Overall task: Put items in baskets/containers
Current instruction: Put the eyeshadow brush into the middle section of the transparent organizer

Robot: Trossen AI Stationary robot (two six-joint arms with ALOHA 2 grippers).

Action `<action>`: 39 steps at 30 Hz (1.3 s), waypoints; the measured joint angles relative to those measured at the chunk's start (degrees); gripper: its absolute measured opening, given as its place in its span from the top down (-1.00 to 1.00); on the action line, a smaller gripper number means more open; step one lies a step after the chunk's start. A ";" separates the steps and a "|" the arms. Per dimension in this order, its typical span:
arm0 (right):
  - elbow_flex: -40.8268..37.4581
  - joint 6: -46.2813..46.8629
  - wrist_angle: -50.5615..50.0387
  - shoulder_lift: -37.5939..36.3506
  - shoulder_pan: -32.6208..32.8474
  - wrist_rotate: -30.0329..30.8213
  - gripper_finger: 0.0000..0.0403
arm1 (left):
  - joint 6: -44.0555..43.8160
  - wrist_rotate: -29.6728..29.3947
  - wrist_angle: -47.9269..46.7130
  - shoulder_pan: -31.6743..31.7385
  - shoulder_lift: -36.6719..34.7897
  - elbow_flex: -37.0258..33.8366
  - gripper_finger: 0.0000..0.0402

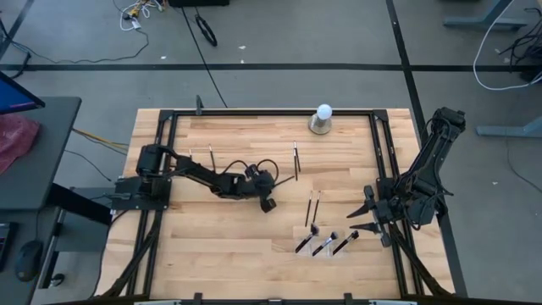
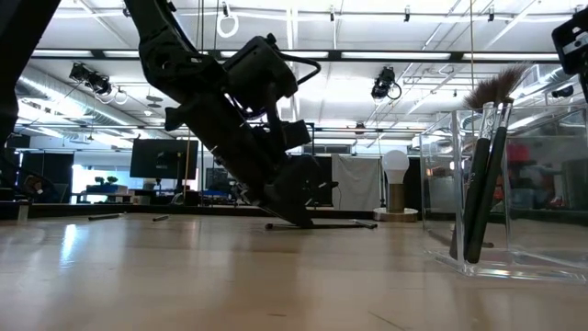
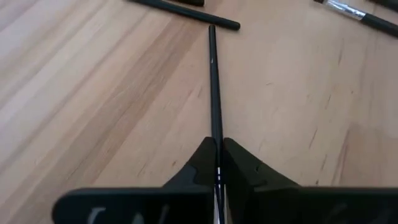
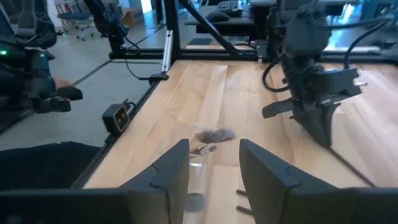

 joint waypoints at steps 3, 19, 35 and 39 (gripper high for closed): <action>0.00 3.04 0.23 0.00 -0.29 -0.22 0.30 | 0.09 1.17 1.19 0.01 -1.73 -0.19 0.95; 1.65 -6.26 -0.23 1.14 -17.13 -14.09 0.30 | -8.52 10.98 6.77 -0.40 -11.05 5.17 0.94; 12.83 -43.64 -3.62 20.95 -28.47 -6.38 -0.03 | -11.04 15.31 2.21 -0.41 -11.09 13.96 0.94; 14.42 -50.51 -3.17 26.25 -30.84 -6.07 0.00 | -11.05 15.20 2.17 -0.38 -10.94 13.96 0.92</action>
